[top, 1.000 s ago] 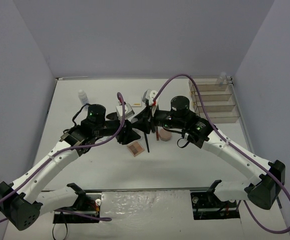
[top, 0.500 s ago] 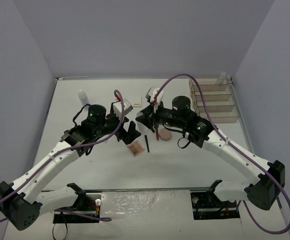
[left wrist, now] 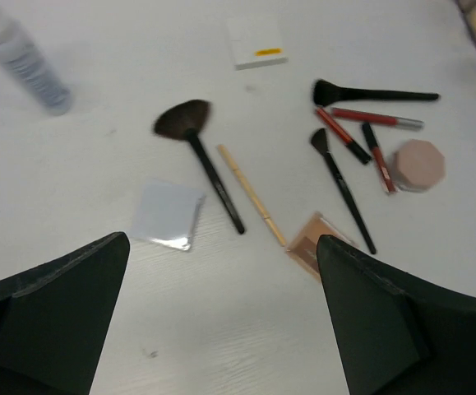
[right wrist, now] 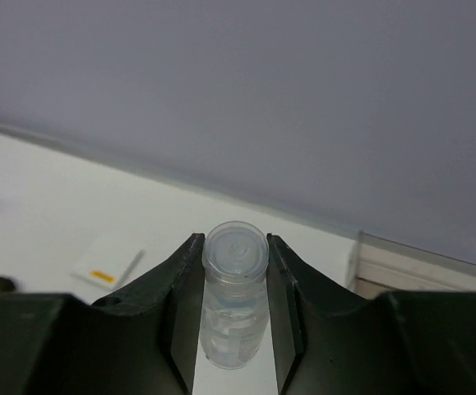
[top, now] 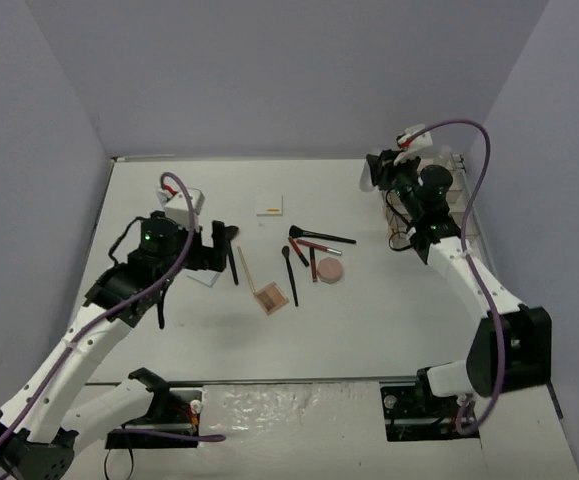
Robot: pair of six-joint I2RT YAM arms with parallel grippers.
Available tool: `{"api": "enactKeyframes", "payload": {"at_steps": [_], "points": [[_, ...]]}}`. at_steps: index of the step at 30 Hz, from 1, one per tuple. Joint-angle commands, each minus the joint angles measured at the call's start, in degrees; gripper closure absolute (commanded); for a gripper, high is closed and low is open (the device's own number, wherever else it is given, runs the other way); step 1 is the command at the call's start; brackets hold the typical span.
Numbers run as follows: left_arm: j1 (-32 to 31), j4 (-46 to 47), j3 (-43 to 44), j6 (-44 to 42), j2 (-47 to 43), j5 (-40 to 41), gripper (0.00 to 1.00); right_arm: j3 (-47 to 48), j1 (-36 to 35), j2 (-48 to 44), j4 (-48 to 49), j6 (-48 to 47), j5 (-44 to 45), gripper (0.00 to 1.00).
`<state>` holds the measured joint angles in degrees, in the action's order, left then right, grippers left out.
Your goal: Organize the makeup
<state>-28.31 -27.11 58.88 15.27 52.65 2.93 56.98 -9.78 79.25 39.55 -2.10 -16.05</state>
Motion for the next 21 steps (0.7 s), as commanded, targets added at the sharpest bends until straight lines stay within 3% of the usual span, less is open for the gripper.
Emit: {"api": "enactKeyframes", "payload": {"at_steps": [1,10,15,21], "points": [[8.35,-6.18,2.58,1.56,-7.05,7.6,0.03,3.21,8.21,9.14,22.97,2.1,0.77,1.0],[14.2,-2.17,-5.31,-1.3,-13.39,16.11,0.03,14.7,15.33,25.64,31.95,-0.65,1.3,1.0],[20.78,-0.11,-7.57,-1.13,-13.27,12.85,0.03,20.66,17.2,34.07,34.85,-0.37,-0.53,1.0],[23.05,-1.78,-7.24,-1.31,-11.08,14.02,0.03,27.88,18.61,41.14,35.92,-0.62,-1.59,1.0]]}}
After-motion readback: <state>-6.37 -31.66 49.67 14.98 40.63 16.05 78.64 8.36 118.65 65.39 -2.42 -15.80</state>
